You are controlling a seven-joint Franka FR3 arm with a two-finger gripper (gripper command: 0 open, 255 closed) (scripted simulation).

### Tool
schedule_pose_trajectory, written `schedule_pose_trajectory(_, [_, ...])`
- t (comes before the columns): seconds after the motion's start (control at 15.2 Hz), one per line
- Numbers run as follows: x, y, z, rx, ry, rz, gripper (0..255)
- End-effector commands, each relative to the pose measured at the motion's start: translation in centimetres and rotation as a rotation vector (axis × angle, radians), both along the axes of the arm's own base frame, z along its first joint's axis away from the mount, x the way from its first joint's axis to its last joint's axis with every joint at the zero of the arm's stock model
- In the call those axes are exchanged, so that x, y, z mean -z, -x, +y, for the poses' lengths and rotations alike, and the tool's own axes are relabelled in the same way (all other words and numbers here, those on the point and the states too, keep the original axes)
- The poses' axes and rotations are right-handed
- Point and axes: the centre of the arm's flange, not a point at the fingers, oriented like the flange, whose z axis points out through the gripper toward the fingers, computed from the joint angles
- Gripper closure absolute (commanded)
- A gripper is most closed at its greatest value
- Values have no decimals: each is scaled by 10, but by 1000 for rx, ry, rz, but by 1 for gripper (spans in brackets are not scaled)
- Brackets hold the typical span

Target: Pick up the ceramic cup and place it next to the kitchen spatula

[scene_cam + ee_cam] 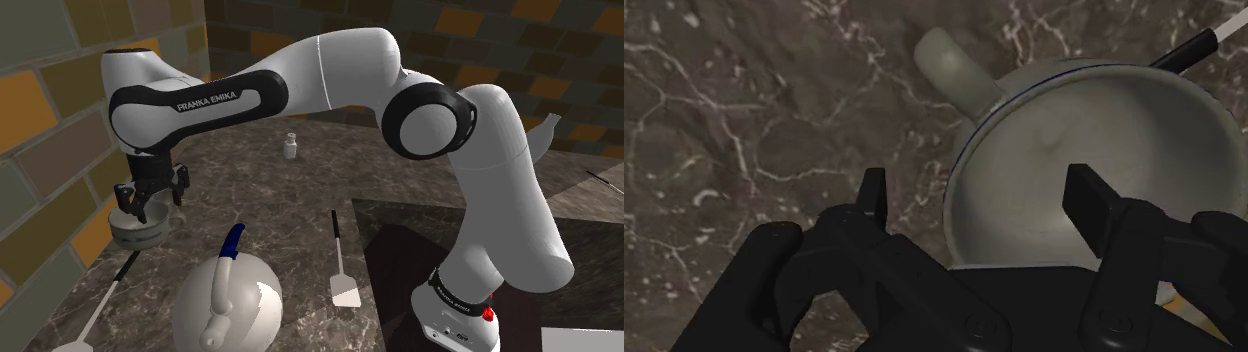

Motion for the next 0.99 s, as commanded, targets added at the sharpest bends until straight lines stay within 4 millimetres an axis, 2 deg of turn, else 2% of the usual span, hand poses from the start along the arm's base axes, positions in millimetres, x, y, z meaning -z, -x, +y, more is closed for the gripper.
schedule_pose_trajectory(0.0, [0,0,0,0,0,0,0])
schedule_pose_trajectory(0.13, [0,0,0,0,0,0,0])
schedule_pose_trajectory(0.4, [-50,-2,-4,0,0,0,0])
schedule_pose_trajectory(0.92, [-50,-2,-4,0,0,0,0])
